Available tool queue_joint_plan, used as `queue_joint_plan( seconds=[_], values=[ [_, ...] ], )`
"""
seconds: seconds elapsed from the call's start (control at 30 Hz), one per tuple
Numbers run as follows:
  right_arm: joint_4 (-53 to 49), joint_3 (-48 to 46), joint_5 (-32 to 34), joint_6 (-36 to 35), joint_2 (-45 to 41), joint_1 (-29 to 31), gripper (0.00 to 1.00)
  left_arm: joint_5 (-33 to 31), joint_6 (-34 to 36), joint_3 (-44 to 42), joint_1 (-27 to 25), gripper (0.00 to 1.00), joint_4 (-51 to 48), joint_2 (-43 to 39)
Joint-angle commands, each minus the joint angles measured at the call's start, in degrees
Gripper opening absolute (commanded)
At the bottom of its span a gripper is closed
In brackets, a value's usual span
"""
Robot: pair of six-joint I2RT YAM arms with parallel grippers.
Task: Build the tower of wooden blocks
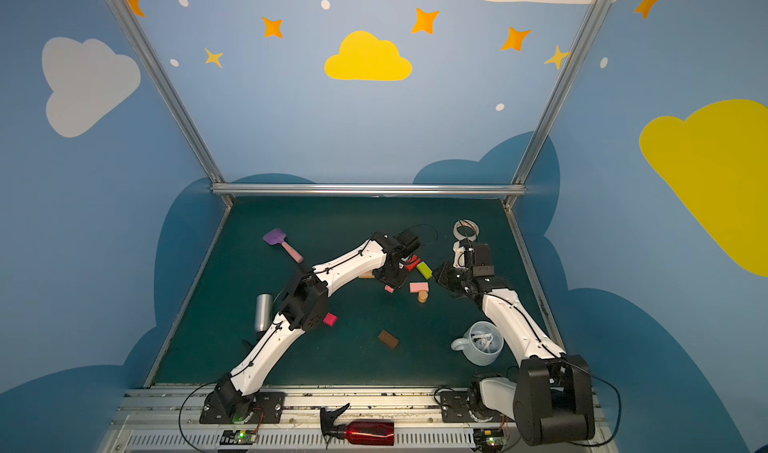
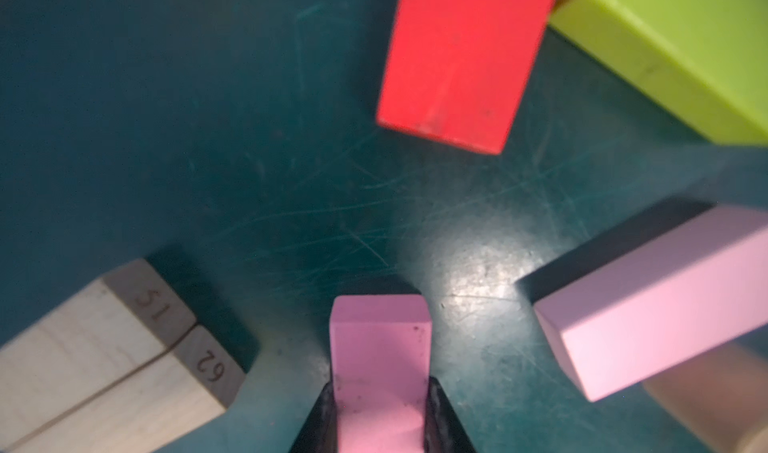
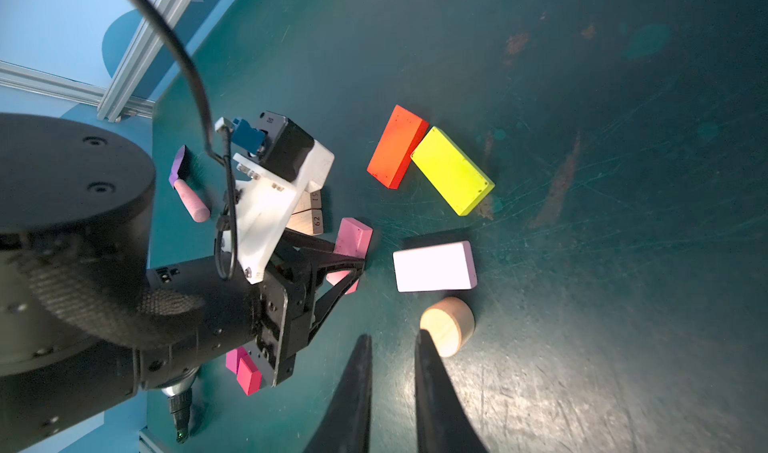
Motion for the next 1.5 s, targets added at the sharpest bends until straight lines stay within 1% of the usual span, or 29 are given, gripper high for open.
queue_joint_plan(
  seconds=[0.0, 0.1, 0.23, 0.3, 0.4, 0.57, 0.67, 0.9, 1.13, 1.23, 1.47],
  values=[
    [0.76, -0.74, -0.62, 0.55, -0.98, -0.22, 0.19, -0.44, -0.90, 1.05, -0.15, 0.24, -1.50, -1.19],
    [0.97, -0.74, -0.77, 0.51, -0.90, -0.21, 0.19, -1.50, -2.15, 1.37, -0.11, 0.19, -2.31, -2.32],
    [1.11, -0.61, -1.14, 0.72, -0.55, -0.21, 0.19, -5.33, -5.20, 2.87, 0.00, 0.13, -4.71, -4.42],
    [1.29, -0.55, -1.39, 0.76, -0.24, -0.22, 0.19, -6.57, -6.53, 4.10, 0.20, 0.11, -6.36, -5.29],
    [1.66, -0.49, -1.81, 0.91, 0.07, -0.25, 0.19, -6.60, -8.11, 4.21, 0.77, 0.10, -6.89, -7.32],
    [1.82, -0.35, -2.20, 0.96, 0.69, -0.21, 0.18, -6.45, -11.22, 4.15, 2.70, 0.05, -7.76, -9.58],
    [2.15, -0.31, -2.44, 0.95, 1.07, -0.27, 0.18, -6.30, -13.50, 2.74, 4.48, 0.05, -7.66, -10.69],
    [2.27, -0.44, -2.47, 0.88, 1.80, -0.28, 0.18, -5.12, -16.93, -6.51, 8.38, 0.05, -2.95, -15.03],
    [2.70, -0.53, -2.64, 0.86, 2.73, -0.14, 0.18, -4.67, -18.18, -12.88, 9.64, 0.05, 0.22, -16.65],
    [2.94, -0.60, -2.73, 0.95, 3.23, -0.24, 0.17, -4.24, -18.69, -14.06, 9.74, 0.05, 1.71, -16.38],
    [2.96, -0.66, -2.73, 0.83, 3.49, -0.20, 0.17, -3.56, -20.04, -12.66, 10.16, 0.06, 1.61, -13.78]
  ],
)
